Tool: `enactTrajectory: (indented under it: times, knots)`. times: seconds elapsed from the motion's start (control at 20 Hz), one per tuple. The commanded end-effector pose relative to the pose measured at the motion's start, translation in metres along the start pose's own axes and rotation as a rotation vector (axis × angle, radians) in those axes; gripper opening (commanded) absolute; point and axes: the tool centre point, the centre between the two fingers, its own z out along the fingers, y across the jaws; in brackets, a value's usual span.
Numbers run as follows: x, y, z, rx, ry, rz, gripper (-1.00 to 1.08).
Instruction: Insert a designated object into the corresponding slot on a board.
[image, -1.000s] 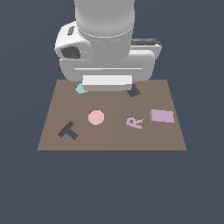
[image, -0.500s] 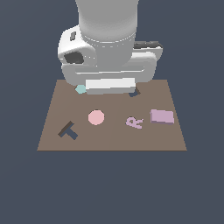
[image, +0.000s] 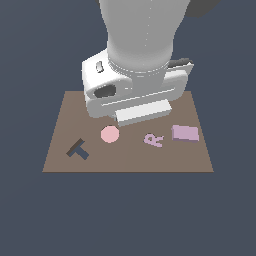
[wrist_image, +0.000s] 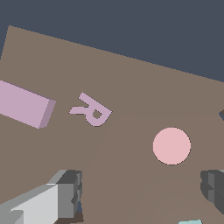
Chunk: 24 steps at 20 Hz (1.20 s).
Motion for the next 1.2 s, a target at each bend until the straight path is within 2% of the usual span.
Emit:
enactTrajectory:
  times: [0.0,0.25,0.6,0.9,1.15]
  knots:
    - [0.01,-0.007,0.006,-0.001,0.001,-0.083,1.0]
    - [0.031,-0.029,0.02,-0.004,0.003,-0.291,1.0]
    - [0.055,-0.072,0.044,-0.01,0.007,-0.63,1.0]
    - [0.063,-0.106,0.06,-0.014,0.009,-0.874,1.0]
    - [0.062,-0.129,0.071,-0.017,0.01,-1.027,1.0]
